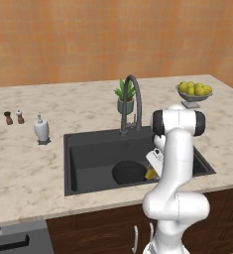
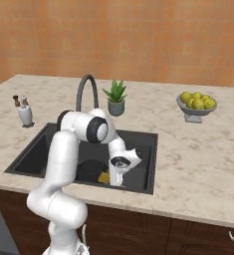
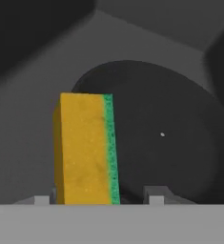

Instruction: Pick the pan and sponge and place them into the sink. Then turn on the water.

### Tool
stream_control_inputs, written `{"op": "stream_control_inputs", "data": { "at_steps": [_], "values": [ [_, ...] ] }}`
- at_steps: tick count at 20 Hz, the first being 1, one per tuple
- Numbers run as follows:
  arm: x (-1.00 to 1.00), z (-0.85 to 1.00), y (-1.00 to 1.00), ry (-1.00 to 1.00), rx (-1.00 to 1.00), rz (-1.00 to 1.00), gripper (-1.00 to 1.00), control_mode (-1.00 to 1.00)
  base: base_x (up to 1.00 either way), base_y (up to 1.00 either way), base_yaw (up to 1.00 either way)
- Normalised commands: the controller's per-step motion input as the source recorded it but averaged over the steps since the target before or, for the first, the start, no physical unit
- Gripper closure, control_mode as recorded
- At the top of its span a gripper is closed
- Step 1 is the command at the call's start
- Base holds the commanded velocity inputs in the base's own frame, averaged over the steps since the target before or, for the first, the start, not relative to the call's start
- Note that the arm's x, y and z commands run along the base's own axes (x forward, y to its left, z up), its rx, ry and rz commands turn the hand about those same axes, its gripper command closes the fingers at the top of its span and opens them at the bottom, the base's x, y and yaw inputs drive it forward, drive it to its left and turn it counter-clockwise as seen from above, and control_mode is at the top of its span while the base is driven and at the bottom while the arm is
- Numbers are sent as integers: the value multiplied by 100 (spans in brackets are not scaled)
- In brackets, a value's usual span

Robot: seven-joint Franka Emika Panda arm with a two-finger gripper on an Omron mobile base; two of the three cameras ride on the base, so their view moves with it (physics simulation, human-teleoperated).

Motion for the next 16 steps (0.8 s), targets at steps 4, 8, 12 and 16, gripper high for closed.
{"op": "stream_control_inputs", "data": {
  "at_steps": [4, 8, 12, 16],
  "values": [
    [11, 31, 11, -20, 0, 2, -100, -100, 0, 0, 0],
    [10, 89, 13, -21, 0, 0, -100, -100, 0, 0, 0],
    [2, 99, 1, -17, 0, 0, -100, -100, 0, 0, 0],
    [-1, 100, 0, -6, 0, 0, -100, -100, 0, 0, 0]
  ]
}}
